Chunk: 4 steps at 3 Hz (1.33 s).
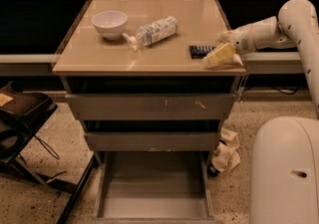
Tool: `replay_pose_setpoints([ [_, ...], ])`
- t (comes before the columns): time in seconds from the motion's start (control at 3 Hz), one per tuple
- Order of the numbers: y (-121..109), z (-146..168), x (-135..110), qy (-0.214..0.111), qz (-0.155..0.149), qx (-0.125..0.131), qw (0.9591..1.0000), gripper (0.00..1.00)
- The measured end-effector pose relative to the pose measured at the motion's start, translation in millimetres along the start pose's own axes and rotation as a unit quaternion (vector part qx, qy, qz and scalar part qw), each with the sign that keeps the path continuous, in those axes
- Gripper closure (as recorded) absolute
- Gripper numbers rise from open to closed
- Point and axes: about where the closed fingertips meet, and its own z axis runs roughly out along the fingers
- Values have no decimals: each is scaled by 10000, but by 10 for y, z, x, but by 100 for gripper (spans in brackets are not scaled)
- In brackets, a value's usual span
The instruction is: Place rxbar blueberry into bottom drawer
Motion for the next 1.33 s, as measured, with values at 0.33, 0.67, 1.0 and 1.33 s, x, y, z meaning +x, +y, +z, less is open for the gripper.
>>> replay_pose_setpoints([
  [0.33,6,-29,-47,0,0,0,10000,0],
  [0.67,6,-29,-47,0,0,0,10000,18],
  [1.0,6,-28,-47,0,0,-1,10000,42],
  [1.33,7,-29,-48,0,0,-1,10000,65],
])
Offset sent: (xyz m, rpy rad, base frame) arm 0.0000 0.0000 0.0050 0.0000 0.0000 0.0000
